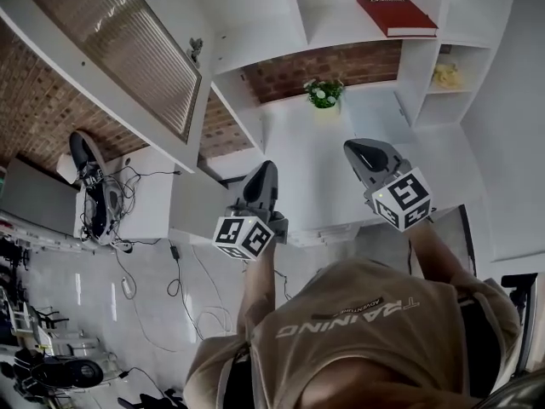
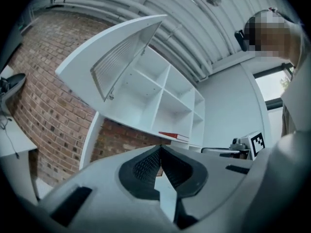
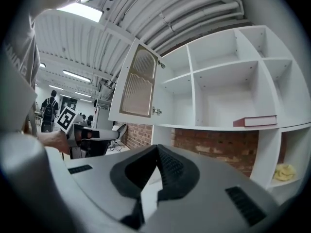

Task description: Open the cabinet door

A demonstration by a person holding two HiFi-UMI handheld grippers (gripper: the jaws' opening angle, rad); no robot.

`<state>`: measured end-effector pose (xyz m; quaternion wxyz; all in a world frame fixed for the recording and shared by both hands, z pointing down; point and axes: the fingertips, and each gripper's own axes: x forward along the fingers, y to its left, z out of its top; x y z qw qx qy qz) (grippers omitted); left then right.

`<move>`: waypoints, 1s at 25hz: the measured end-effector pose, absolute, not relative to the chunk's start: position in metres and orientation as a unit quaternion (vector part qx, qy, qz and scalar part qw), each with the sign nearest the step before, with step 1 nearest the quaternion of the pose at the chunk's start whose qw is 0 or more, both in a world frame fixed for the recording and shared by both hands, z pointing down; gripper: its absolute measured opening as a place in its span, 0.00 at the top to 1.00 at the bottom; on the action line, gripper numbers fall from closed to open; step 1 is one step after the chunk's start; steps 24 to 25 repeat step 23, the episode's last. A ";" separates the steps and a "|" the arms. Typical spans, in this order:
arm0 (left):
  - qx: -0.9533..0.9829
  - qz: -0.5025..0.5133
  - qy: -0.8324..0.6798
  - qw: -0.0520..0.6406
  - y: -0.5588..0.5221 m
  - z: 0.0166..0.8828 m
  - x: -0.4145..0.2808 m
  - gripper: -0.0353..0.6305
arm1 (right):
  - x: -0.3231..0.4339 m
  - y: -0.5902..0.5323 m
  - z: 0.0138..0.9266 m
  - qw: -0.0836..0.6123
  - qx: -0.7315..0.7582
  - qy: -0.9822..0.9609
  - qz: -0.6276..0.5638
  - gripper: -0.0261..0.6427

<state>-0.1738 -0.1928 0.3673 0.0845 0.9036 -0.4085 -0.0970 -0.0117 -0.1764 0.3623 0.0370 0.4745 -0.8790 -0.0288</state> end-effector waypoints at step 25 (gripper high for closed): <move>0.891 -0.100 -0.436 0.076 -0.187 0.363 -0.187 0.94 | -0.015 -0.184 0.364 0.025 0.467 -0.882 -0.052 0.94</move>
